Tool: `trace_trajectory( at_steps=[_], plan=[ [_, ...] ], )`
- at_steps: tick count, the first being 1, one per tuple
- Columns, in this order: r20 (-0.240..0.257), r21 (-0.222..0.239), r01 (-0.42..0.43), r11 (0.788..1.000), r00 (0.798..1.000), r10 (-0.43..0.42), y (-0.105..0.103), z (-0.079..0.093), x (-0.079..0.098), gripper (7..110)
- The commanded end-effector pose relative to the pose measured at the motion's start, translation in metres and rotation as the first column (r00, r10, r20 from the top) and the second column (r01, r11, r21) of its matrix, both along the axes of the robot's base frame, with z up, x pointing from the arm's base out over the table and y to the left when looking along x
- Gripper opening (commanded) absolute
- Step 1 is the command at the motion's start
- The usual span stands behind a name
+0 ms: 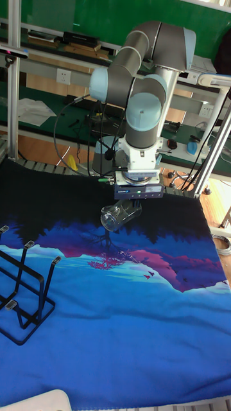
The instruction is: Put the cup on the cup rack
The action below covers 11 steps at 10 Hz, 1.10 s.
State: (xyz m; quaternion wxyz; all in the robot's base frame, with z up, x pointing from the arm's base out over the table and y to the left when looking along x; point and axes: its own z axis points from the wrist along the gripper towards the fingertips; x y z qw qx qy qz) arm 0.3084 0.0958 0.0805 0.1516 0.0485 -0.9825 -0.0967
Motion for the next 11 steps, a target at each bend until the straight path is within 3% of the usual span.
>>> trace_trajectory(
  at_steps=[1, 3, 4, 7, 11],
  plan=[
    [-0.031, 0.018, -0.016, 1.000, 0.999, 0.017, -0.003, 0.005, -0.012, 7],
    [-0.143, 0.082, -0.022, 0.996, 0.989, 0.034, 0.006, 0.012, -0.044, 7],
    [-0.165, 0.087, -0.031, 0.996, 0.985, 0.045, 0.003, 0.010, -0.053, 7],
    [-0.182, 0.089, -0.042, 0.995, 0.982, 0.058, -0.004, -0.001, -0.065, 7],
    [-0.192, 0.092, -0.005, 0.996, 0.981, 0.022, 0.022, -0.012, -0.074, 7]
  ],
)
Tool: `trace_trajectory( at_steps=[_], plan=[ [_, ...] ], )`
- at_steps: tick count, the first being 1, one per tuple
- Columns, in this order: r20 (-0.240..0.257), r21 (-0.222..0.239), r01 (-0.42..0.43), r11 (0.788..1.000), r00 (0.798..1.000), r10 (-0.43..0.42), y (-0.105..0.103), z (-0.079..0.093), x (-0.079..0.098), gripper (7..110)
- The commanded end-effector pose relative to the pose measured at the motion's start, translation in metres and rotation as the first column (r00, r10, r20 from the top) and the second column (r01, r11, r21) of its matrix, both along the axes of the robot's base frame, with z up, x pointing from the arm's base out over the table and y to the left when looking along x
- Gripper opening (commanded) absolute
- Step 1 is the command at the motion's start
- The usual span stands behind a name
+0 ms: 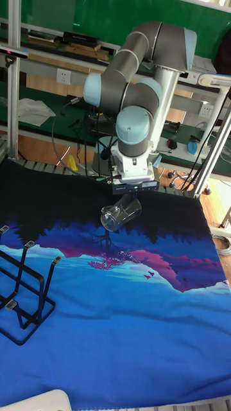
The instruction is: Put the cup on the cup rack
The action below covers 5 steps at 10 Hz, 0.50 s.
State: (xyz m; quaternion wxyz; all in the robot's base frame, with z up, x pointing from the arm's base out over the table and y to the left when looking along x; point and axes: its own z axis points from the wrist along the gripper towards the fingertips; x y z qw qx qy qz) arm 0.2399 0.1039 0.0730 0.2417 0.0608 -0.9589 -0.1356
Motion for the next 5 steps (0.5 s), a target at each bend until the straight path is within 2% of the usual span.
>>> trace_trajectory(
  at_steps=[1, 5],
  plan=[
    [-0.012, 0.013, 0.013, 1.000, 1.000, -0.013, 0.0125, -0.0041, -0.0066, 7],
    [-0.024, 0.000, 0.012, 1.000, 1.000, -0.012, 0.0158, -0.0056, -0.0123, 7]
  ],
)
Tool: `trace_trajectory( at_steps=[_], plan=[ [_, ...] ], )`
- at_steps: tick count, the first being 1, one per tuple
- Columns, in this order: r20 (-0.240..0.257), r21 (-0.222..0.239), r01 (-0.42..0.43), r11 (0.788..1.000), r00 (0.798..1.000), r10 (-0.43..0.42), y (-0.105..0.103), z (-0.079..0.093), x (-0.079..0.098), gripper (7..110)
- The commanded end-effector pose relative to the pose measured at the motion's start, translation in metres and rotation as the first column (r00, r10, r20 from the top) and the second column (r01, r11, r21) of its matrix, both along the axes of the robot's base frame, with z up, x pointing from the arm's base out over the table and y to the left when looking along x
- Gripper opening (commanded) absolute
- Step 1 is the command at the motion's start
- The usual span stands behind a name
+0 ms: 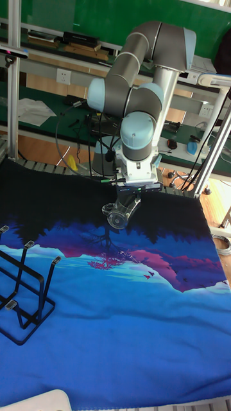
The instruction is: Put the cup on the cup rack
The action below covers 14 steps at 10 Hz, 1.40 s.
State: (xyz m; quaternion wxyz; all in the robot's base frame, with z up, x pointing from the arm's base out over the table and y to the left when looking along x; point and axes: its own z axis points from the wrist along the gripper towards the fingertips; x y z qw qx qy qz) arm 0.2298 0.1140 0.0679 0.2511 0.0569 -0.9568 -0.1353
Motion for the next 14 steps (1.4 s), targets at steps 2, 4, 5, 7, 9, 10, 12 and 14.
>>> trace_trajectory(
  at_steps=[2, 4, 5, 7, 9, 10, 12, 14],
  plan=[
    [-0.017, 0.005, 0.026, 1.000, 1.000, -0.026, 0.010, 0.006, -0.003, 7],
    [-0.049, -0.010, 0.028, 1.000, 0.998, -0.028, 0.016, 0.019, -0.010, 7],
    [-0.068, -0.002, 0.013, 1.000, 0.998, -0.013, 0.017, 0.025, -0.017, 7],
    [-0.144, 0.030, -0.033, 0.999, 0.989, 0.037, 0.017, 0.036, -0.037, 7],
    [-0.156, 0.018, -0.049, 0.999, 0.986, 0.052, 0.017, 0.029, -0.045, 7],
    [-0.151, 0.021, -0.048, 0.999, 0.987, 0.051, 0.019, 0.023, -0.046, 7],
    [-0.144, 0.016, -0.053, 0.998, 0.988, 0.054, 0.021, 0.013, -0.047, 7],
    [-0.128, 0.002, -0.057, 0.998, 0.990, 0.057, 0.019, 0.003, -0.040, 7]
  ],
)
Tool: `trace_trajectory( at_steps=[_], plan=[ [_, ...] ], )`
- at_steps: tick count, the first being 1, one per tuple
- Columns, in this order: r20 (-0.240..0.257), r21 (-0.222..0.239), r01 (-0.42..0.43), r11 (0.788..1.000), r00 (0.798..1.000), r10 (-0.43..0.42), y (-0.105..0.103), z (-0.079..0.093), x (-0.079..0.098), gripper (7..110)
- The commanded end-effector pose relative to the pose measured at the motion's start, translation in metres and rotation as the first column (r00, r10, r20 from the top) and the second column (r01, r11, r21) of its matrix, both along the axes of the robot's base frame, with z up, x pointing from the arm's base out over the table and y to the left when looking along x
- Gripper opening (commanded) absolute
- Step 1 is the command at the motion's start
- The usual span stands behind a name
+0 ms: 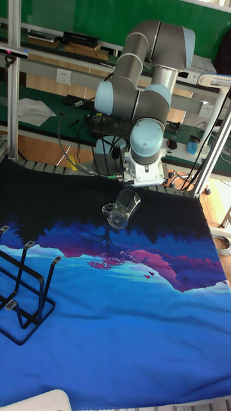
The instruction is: Put the cup on the cup rack
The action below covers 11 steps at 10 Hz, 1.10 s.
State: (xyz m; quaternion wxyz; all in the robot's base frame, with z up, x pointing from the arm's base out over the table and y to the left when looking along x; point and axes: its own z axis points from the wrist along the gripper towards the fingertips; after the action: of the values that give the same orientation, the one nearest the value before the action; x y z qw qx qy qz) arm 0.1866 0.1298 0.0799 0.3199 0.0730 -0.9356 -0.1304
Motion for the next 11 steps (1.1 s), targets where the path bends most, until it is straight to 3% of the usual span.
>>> trace_trajectory(
  at_steps=[1, 4, 8, 11],
  plan=[
    [0.020, -0.001, -0.004, 1.000, 1.000, 0.004, 0.004, -0.020, 0.011, 7],
    [0.048, -0.027, -0.009, 1.000, 0.999, 0.010, 0.000, -0.042, 0.024, 7],
    [0.111, -0.064, -0.005, 0.998, 0.994, 0.012, -0.009, -0.045, 0.039, 7],
    [0.140, -0.189, -0.077, 0.979, 0.985, 0.105, -0.039, -0.033, 0.055, 7]
  ],
)
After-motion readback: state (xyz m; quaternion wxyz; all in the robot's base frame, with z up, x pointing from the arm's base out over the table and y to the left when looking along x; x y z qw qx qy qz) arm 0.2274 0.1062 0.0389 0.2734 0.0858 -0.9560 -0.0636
